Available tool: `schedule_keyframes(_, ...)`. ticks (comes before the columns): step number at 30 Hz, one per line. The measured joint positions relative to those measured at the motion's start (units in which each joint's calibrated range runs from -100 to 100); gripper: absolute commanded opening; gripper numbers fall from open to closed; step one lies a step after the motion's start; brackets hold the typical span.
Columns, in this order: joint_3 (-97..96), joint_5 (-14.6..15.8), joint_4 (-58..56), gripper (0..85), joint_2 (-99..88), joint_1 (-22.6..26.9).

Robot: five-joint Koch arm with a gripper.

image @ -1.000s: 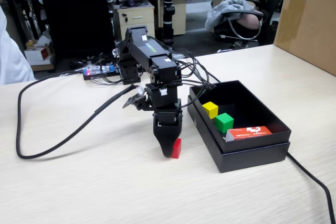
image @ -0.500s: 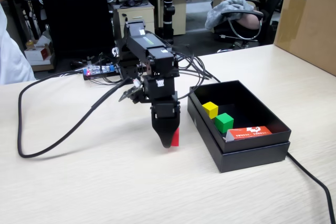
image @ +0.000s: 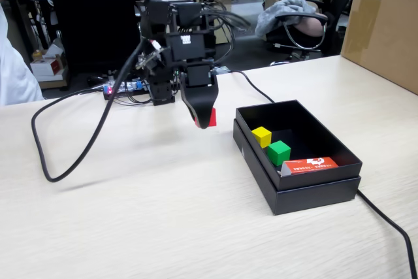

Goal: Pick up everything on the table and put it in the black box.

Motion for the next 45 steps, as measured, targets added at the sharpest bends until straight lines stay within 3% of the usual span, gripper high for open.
schedule_keyframes(10,-11.41,-3.32,0.08,2.5,-16.44,1.66)
schedule_keyframes(18,-8.31,-2.93,0.08,2.5,-18.51,7.47)
schedule_keyframes(23,10.22,-0.68,0.0,2.5,-1.04,13.24)
schedule_keyframes(45,32.22,2.15,0.0,2.5,46.73,15.24)
